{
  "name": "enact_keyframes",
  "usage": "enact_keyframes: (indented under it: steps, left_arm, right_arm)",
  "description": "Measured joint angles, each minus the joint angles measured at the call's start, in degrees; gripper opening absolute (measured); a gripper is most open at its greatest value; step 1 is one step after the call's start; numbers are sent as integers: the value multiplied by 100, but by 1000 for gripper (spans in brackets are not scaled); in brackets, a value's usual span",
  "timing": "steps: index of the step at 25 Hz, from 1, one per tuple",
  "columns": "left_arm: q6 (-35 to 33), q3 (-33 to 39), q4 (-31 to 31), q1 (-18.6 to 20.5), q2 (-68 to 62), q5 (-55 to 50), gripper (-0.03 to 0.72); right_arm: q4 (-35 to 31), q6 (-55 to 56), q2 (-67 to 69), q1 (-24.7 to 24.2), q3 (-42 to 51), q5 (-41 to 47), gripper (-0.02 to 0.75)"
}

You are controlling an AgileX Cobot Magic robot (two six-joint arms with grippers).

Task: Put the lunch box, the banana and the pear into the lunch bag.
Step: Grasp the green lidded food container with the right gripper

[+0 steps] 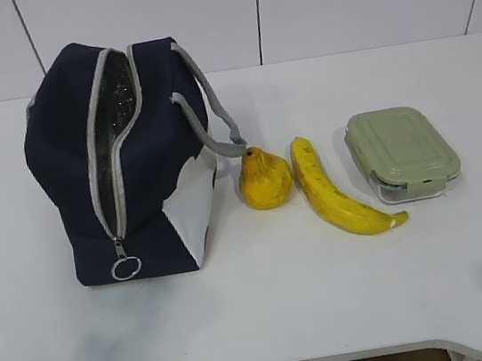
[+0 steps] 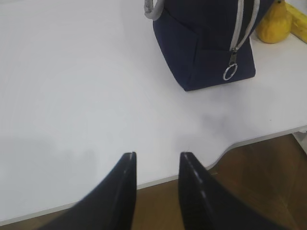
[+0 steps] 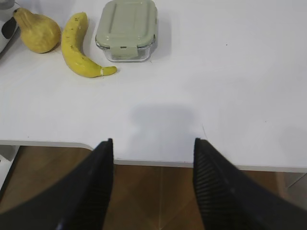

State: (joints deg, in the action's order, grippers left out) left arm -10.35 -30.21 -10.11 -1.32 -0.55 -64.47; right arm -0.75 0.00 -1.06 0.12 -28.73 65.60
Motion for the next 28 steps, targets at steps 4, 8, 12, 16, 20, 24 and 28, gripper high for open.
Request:
enact_keyframes:
  steps: [4,8,12,16,20,24,28]
  left_arm:
    - [0,0,0,0,0,0,235]
    - [0,0,0,0,0,0,235]
    - [0,0,0,0,0,0,235]
    - [0,0,0,0,0,0,235]
    - [0,0,0,0,0,0,235]
    - [0,0,-133,0,0,0,235]
    - [0,0,-262,0,0,36,235]
  right_arm:
    - [0,0,0,0,0,0,417]
    - [0,0,0,0,0,0,417]
    - [-27,0,0,0,0,0,417]
    - [-116,0,0,0,0,0,417]
    - [-123,0,0,0,0,0,417]
    - [-128,0,0,0,-40,0,417]
    - [-137,129,216,0,-134,-11,417]
